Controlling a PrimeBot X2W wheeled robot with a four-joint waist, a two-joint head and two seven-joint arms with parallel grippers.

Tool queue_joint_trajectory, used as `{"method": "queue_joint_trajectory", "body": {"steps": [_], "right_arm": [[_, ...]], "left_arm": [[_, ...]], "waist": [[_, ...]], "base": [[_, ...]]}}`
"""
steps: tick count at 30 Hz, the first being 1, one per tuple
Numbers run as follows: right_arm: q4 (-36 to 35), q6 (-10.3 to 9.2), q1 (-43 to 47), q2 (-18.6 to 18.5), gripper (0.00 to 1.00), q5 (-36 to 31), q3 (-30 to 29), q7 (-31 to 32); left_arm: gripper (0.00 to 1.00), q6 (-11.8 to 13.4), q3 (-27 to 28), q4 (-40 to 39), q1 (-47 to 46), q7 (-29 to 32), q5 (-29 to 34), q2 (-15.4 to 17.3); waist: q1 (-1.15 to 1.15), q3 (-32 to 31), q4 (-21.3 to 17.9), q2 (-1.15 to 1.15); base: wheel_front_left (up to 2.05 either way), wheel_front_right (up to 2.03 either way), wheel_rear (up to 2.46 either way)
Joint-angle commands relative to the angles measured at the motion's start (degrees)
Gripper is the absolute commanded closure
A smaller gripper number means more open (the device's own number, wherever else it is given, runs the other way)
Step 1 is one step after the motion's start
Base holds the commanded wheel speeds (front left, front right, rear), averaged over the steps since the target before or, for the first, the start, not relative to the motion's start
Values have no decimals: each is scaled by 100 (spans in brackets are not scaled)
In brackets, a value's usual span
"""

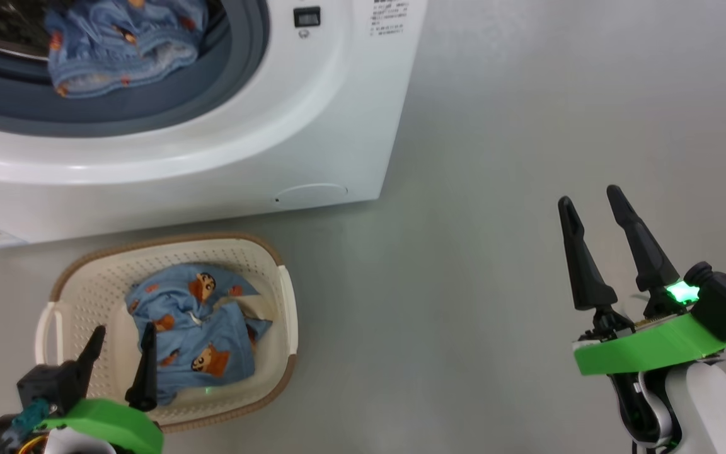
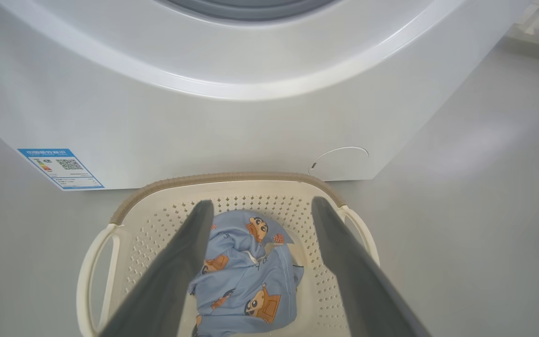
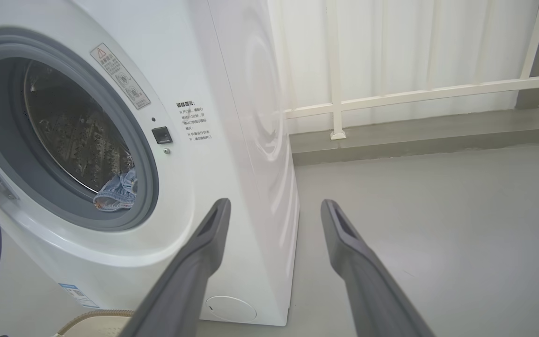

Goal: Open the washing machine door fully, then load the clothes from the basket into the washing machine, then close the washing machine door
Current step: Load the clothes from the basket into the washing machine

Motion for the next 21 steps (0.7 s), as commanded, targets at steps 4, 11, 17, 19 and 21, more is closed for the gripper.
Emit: {"method": "queue_joint_trajectory", "body": {"steps": [4, 11, 17, 19, 21], "right_arm": [[-159, 26, -210, 38, 0, -58, 98, -45], [-189, 26, -456, 130, 0, -103, 124, -45], [-222, 26, -662, 198, 0, -137, 237, -45], [-241, 26, -736, 219, 0, -146, 283, -45], [-259, 26, -799, 242, 0, -155, 320, -45]], "left_arm": [[0, 3, 81, 291, -356, -38, -58, 182], [0, 3, -100, 939, -849, -38, -163, 240], [0, 3, -328, 1686, -1333, -38, -292, 337], [0, 3, -459, 1961, -1501, -38, -330, 392], [0, 3, -601, 2204, -1686, -38, -380, 447]], "waist": [[-1, 420, -58, 0], [-1, 819, -102, 0], [-1, 1228, -206, 0], [-1, 1382, -262, 0], [-1, 1542, -314, 0]], "base": [[0, 0, 0], [0, 0, 0], [0, 0, 0], [0, 0, 0], [0, 0, 0]]}}
